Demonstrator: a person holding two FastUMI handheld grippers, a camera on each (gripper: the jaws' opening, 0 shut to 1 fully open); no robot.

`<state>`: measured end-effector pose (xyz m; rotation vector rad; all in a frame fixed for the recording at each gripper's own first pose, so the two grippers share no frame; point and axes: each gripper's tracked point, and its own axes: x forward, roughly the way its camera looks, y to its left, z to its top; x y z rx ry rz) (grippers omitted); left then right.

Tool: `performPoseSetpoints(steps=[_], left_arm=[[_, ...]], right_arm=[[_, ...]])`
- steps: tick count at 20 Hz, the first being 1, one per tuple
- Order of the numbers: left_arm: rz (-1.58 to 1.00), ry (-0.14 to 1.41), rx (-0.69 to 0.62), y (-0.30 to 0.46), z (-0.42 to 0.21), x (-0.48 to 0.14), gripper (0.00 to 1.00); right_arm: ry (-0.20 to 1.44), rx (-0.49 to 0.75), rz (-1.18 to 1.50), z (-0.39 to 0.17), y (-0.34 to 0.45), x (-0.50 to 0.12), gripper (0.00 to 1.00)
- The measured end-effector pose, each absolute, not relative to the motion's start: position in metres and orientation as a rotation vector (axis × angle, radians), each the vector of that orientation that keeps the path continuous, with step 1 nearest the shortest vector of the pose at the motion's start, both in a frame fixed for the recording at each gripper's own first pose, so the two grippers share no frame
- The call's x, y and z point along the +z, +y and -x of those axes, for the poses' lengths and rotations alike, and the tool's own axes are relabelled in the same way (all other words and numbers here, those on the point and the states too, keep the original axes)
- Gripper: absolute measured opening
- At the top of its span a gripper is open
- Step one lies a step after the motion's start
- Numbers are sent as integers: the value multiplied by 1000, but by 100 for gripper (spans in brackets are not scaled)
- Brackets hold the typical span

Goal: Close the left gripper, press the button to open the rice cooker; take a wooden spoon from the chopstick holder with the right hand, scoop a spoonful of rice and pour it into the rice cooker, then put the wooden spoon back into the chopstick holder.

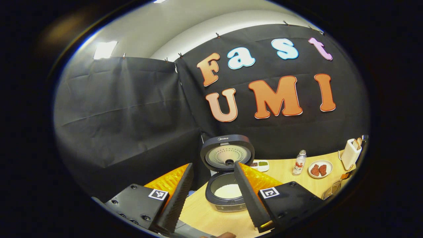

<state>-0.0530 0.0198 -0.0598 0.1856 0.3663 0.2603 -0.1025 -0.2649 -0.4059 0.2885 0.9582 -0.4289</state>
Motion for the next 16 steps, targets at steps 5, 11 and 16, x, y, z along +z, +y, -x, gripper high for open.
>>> performPoseSetpoints(steps=[5, 11, 16], left_arm=[[-234, 360, 238, 2, 48, -53, 86], [-246, 318, 164, -22, 34, -54, 91], [-223, 321, 118, -21, 18, -66, 86]], right_arm=[[935, -423, -355, 93, -255, -412, 31], [872, -441, -372, 114, -241, -391, 20], [814, -475, -377, 130, -233, -382, 19]])
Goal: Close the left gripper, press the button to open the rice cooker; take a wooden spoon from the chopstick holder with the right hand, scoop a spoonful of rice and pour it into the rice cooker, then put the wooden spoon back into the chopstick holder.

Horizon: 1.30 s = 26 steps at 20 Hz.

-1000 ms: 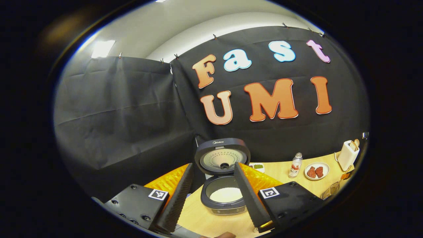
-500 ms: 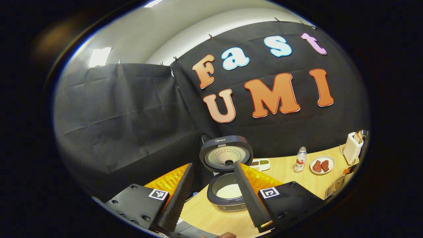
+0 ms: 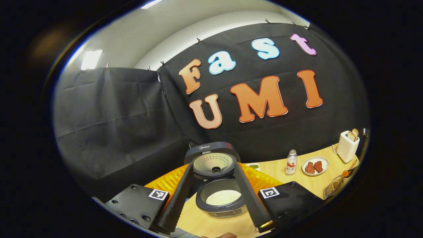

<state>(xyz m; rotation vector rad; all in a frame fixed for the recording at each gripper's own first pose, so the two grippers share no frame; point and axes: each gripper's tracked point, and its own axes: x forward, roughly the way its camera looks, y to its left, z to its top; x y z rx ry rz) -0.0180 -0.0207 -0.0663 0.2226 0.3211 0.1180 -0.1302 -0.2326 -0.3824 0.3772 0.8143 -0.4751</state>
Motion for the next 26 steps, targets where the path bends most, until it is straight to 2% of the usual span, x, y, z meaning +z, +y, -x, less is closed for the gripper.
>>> performPoseSetpoints(steps=[4, 5, 8, 9, 10, 11, 12, 13, 15, 20, 26], left_arm=[[-195, 312, 70, -19, 5, -72, 86], [-192, 308, 59, -18, 1, -73, 91], [-161, 296, 43, -8, -7, -77, 80], [-153, 290, 44, -3, -10, -78, 90], [-145, 284, 41, 2, -11, -80, 90], [-129, 279, 30, 5, -14, -82, 81], [-111, 278, 27, 8, -14, -87, 81], [-94, 286, 31, 14, -15, -92, 92], [-69, 292, 43, 26, -19, -101, 97], [-57, 329, 42, 48, -21, -123, 97], [-41, 380, 28, 68, -21, -149, 100]], right_arm=[[819, -523, -372, 127, -234, -372, 11], [791, -539, -376, 123, -235, -359, 11], [730, -562, -390, 118, -228, -319, 11], [703, -561, -390, 117, -223, -302, 10], [678, -556, -380, 116, -218, -286, 10], [658, -545, -368, 114, -210, -272, 10], [648, -528, -365, 113, -199, -261, 10], [645, -500, -372, 112, -184, -253, 10], [652, -450, -398, 110, -152, -243, 11], [710, -336, -398, 106, -77, -247, 10], [779, -242, -209, 113, -14, -276, 11]])
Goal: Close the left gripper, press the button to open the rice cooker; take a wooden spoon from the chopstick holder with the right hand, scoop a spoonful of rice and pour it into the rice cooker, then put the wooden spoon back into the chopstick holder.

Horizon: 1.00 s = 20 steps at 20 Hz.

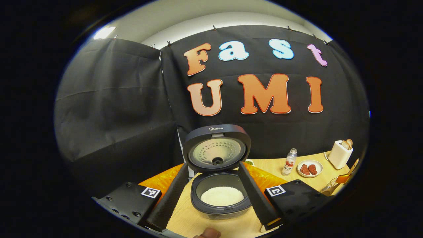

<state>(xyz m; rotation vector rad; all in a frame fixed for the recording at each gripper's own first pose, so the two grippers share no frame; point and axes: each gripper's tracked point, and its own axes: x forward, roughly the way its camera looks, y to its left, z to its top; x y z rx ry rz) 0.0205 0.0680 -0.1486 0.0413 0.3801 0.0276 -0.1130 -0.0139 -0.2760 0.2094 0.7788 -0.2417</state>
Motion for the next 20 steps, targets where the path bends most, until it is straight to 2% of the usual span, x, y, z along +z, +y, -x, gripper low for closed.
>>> performPoseSetpoints(steps=[3, 8, 9, 11, 12, 14, 19, 20], left_arm=[[-47, 394, 31, 84, -20, -155, 97], [-93, 420, 44, 115, -18, -168, 100], [-90, 425, 41, 118, -18, -170, 97], [-97, 440, 30, 125, -20, -177, 100], [-110, 447, 26, 129, -22, -180, 97], [-128, 452, 17, 134, -25, -183, 100], [-125, 437, -11, 134, -34, -181, 97], [-124, 433, -14, 134, -34, -180, 100]], right_arm=[[790, -229, -32, 115, 0, -294, 10], [710, -197, 249, 105, 18, -302, 10], [714, -185, 290, 107, 22, -310, 10], [718, -184, 359, 111, 28, -321, 10], [721, -181, 387, 114, 31, -325, 11], [725, -174, 442, 120, 36, -336, 11], [761, -175, 512, 135, 44, -364, 11], [757, -175, 521, 136, 46, -368, 10]])
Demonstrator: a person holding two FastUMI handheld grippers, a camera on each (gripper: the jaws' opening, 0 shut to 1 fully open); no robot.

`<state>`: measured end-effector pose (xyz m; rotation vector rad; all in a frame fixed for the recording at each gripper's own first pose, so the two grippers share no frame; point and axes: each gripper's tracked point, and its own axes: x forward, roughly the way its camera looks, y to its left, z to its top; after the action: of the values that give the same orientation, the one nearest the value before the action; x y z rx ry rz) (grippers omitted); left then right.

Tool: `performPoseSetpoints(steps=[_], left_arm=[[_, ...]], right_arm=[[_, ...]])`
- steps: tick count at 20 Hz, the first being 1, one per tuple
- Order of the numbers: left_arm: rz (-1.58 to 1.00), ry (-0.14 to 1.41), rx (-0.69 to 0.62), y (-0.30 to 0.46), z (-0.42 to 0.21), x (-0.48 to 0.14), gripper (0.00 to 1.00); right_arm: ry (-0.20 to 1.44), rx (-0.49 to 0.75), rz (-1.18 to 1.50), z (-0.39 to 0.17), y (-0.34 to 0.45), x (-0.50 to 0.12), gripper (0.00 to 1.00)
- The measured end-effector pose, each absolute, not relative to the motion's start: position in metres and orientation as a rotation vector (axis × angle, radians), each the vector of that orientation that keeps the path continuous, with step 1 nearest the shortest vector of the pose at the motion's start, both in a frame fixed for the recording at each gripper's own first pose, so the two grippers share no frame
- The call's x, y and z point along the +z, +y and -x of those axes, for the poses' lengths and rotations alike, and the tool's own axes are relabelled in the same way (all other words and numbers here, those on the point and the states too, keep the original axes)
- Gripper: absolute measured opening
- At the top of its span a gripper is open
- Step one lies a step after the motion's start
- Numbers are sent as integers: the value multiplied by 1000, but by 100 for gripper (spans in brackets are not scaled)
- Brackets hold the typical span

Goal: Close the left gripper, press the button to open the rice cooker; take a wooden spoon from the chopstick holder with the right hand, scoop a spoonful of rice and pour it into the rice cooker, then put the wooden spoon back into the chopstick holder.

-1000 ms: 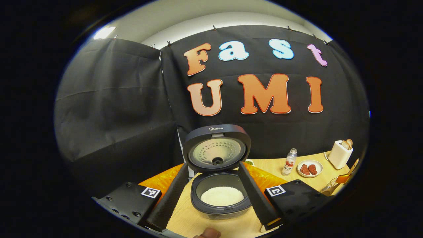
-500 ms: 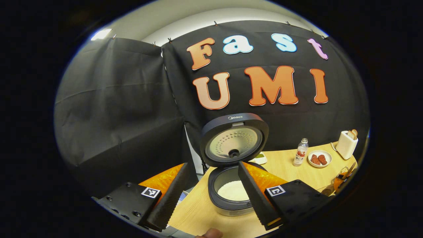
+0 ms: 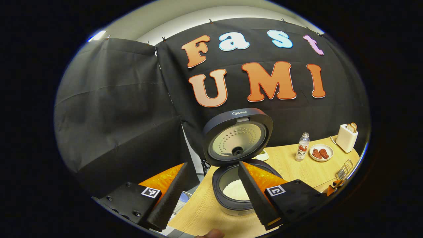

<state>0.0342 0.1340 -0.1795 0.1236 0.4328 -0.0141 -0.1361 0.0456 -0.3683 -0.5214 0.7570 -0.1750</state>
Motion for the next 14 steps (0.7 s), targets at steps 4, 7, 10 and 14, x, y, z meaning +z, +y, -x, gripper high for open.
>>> performPoseSetpoints(steps=[4, 7, 10, 14], left_arm=[[-134, 431, -24, 137, -31, -180, 100], [-135, 434, -21, 144, -28, -182, 100], [-129, 447, -22, 150, -25, -188, 97], [-121, 457, -15, 157, -22, -192, 100]], right_arm=[[750, -184, 535, 140, 54, -381, 10], [755, -227, 471, 143, 53, -383, 10], [763, -257, 374, 140, 54, -381, 11], [766, -285, 193, 131, 62, -380, 11]])
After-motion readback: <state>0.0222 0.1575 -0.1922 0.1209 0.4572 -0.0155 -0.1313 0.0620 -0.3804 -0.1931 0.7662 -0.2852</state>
